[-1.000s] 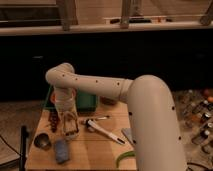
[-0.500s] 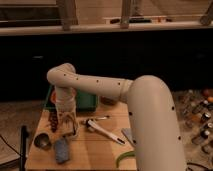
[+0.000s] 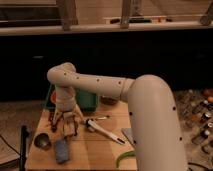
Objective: Place eraser in paper cup
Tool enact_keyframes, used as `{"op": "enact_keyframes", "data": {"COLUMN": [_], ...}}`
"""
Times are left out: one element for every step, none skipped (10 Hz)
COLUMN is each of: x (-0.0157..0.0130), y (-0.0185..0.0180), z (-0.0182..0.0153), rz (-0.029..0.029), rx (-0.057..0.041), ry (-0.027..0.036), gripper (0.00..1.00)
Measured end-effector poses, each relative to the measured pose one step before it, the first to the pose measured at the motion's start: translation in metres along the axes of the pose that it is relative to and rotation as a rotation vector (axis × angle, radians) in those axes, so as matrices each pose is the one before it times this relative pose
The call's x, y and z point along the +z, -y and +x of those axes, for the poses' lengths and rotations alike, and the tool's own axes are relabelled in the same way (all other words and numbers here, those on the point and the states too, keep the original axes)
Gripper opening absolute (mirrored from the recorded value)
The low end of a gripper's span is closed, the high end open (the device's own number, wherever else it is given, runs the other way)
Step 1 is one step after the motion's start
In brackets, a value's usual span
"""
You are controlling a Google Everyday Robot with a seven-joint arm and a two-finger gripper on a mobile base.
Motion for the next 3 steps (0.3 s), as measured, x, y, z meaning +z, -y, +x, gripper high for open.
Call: {"op": "enact_keyframes", "data": {"x": [-0.00311,-0.00402,-0.00543], "y": [-0.00224,-0.00145,-0.00153], "z": [-0.00222,-0.00168,-0.00152], "rz": [-0.0006,-0.0004,-0.00236], "rx": [0.00156,0.00039,-0.0014], "ry": [-0.01237,-0.01411,-0.0191], "gripper": [0.8,0.8,0.8]}}
